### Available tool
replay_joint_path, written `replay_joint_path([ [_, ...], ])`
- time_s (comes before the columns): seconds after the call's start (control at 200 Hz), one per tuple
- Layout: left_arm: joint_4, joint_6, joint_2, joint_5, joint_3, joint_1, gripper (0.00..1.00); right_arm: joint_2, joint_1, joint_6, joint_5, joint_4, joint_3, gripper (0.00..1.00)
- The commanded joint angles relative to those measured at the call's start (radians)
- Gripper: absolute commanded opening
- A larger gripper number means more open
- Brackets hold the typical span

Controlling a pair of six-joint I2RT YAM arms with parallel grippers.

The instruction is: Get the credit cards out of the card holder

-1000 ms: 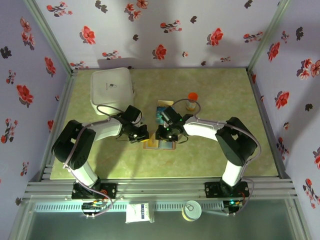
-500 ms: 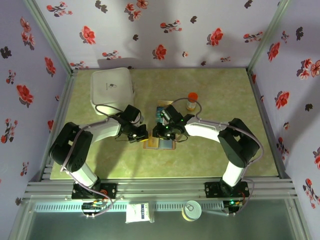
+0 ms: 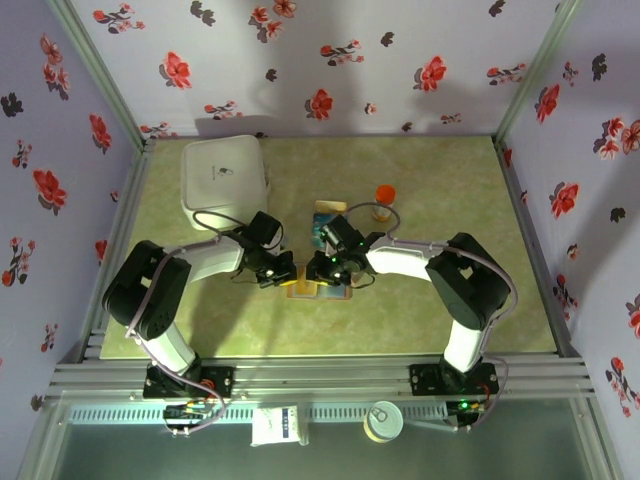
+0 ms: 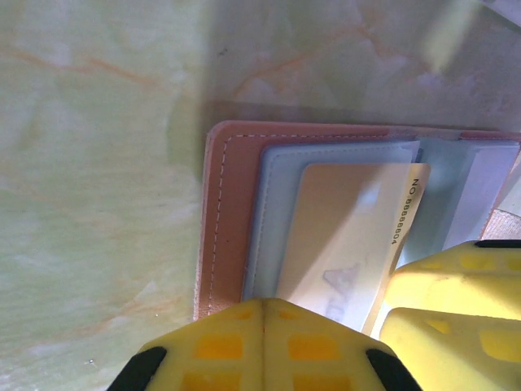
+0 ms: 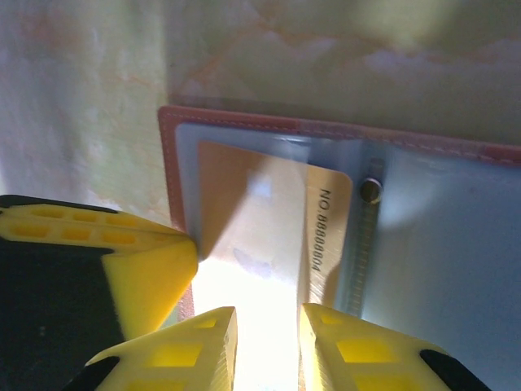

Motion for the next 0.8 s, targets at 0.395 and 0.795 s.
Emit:
replay_joint_path([
  [0.395,-0.023,0.005,-0.021,0.007,-0.009,0.009,0.01,-0.065,0.005,-0.048,0.066,-0.061,0.003,0.27],
  [0.795,-0.02,0.008,-0.034,0.031,-0.015,0.006,0.0,0.003,0.004,-0.001,-0.023,0.021,-0.01,0.28],
])
